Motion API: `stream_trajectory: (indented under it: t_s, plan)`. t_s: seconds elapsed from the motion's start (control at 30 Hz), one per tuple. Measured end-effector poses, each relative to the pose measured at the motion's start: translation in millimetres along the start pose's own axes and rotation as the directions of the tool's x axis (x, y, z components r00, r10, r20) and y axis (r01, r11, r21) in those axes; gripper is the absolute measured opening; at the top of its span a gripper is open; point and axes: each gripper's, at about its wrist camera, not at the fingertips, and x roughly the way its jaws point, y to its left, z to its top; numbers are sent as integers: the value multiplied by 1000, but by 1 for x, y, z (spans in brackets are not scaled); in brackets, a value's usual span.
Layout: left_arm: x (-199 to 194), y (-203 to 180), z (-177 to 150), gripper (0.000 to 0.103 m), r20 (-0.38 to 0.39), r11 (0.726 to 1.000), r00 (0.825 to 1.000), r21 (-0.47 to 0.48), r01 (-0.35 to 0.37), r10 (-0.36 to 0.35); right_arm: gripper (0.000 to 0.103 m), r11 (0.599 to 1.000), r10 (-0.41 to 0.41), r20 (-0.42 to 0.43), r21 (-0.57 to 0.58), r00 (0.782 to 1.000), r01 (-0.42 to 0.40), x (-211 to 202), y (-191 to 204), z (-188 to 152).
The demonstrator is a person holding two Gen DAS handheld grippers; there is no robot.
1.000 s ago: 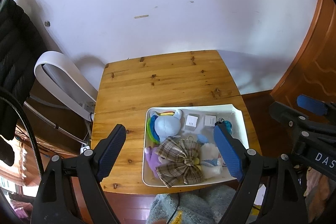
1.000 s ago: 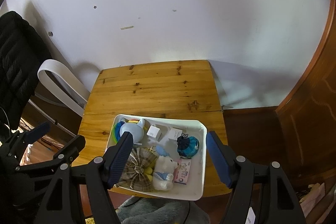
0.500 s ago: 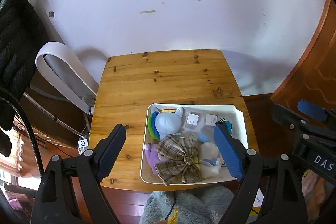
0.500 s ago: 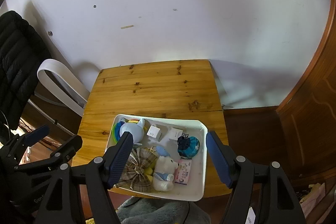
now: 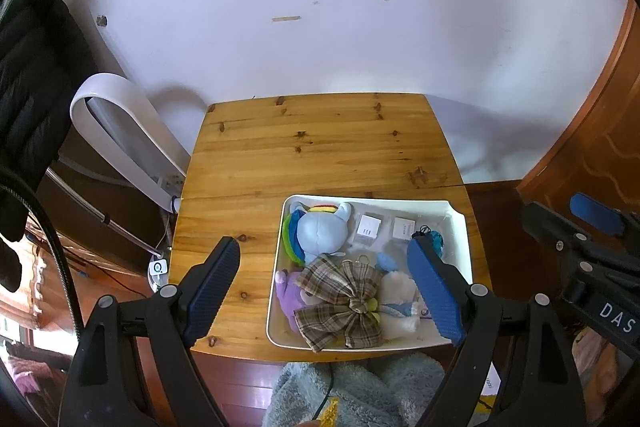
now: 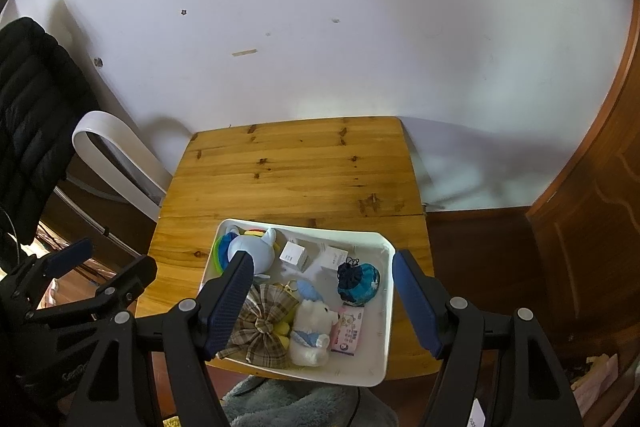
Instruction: Organize objects
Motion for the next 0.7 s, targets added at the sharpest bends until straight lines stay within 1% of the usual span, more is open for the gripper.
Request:
stream_trajectory:
  t_s: [0.7]
  plan:
    - [4,6,-1,88,-20,1000,1000,-10,-6,6,73,1000,8,-11,-6,1000,-8,3,4,0]
